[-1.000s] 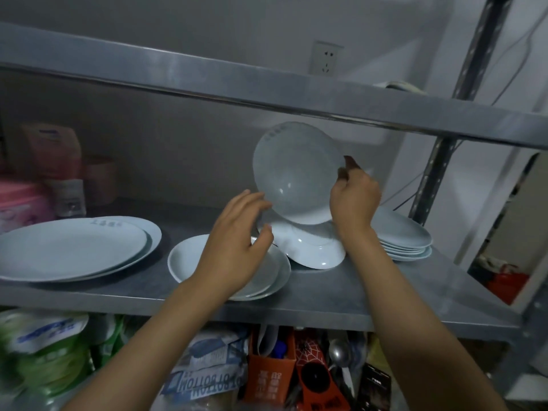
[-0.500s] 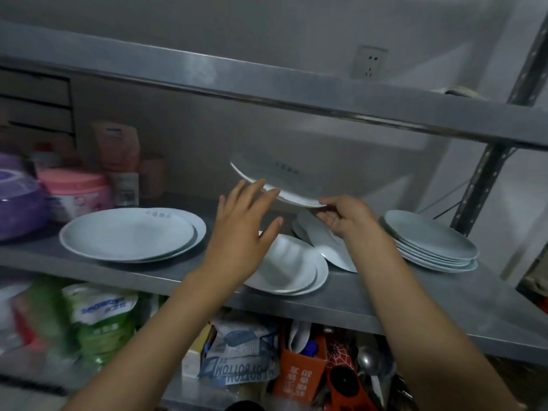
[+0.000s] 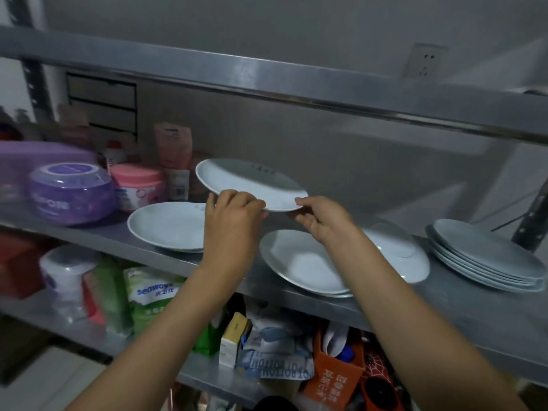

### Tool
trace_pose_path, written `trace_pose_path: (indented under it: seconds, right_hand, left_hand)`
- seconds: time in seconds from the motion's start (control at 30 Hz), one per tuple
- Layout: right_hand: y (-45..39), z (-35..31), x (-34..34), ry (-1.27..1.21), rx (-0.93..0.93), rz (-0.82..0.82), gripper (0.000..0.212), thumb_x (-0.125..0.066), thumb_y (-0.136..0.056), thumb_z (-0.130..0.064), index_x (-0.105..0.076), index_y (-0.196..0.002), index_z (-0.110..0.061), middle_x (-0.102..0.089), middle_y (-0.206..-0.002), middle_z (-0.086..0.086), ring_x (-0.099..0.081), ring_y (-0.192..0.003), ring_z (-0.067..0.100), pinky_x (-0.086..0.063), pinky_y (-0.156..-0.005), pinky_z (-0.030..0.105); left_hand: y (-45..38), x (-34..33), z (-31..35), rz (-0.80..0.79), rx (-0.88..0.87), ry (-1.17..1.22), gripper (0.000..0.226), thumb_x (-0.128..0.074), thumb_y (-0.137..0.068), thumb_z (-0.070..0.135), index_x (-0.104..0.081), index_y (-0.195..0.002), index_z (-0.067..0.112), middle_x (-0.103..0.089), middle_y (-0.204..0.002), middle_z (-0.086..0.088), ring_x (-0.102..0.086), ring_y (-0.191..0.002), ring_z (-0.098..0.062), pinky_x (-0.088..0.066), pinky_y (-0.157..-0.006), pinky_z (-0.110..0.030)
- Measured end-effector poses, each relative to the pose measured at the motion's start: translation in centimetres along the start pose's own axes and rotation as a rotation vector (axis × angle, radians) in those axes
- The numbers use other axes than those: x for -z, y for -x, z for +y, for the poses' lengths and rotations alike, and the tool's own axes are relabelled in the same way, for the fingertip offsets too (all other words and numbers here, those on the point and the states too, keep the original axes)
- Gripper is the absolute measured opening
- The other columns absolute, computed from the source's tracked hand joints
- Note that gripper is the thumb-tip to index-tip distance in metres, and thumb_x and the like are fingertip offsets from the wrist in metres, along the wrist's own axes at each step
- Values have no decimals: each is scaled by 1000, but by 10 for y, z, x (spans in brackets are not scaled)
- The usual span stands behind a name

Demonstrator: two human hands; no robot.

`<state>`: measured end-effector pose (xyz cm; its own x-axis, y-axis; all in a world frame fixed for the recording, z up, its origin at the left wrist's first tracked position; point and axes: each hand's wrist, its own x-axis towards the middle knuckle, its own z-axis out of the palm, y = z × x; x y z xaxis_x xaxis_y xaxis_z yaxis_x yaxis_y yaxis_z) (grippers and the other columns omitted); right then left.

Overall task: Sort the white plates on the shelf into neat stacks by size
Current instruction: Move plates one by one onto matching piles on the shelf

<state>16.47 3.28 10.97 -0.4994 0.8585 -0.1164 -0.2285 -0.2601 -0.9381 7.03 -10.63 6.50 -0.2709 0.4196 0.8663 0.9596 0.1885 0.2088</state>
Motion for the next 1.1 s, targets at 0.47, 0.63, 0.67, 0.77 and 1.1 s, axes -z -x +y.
trace_pose_path:
  seconds: [0.47,0.63,0.67,0.77,1.1]
  right_hand:
    - [-3,23,1,389,176,86,46,-43,-102,-26,-53,-117,16,-57,-117,39,-63,-93,50,-49,-49,31]
    - [-1,22,7,400,233,102,37,-46,-101,-24,-61,-103,9,-61,-85,19,-59,-69,27,-51,-56,34]
    - [-1,23,8,404,235,98,32,-46,-100,-24,-62,-95,3,-62,-85,18,-61,-71,25,-54,-59,36]
    - [-3,27,11,409,236,92,27,-47,-99,-22,-61,-83,-6,-65,-84,16,-65,-76,26,-57,-66,40]
    - [-9,30,25,398,242,129,22,-48,-96,-18,-62,-81,-9,-65,-87,15,-67,-78,26,-56,-67,39]
  left_hand:
    - [20,-20,-41,-60,346,48,10,-67,-86,12,-72,-79,6,-65,-77,-11,-53,-79,-31,-42,-67,-38]
    - [20,-22,-46,-129,384,-11,12,-65,-87,13,-72,-78,8,-65,-78,-10,-51,-80,-28,-42,-63,-37]
    - [21,-22,-45,-149,389,-32,13,-64,-86,12,-72,-76,9,-65,-76,-9,-51,-79,-28,-43,-62,-38]
    - [25,-19,-45,-197,416,-72,17,-62,-85,9,-69,-69,10,-62,-69,-9,-52,-72,-29,-47,-62,-39]
    - [23,-20,-39,-402,463,-243,26,-52,-83,6,-66,-65,17,-61,-63,-2,-54,-68,-25,-18,-113,-55]
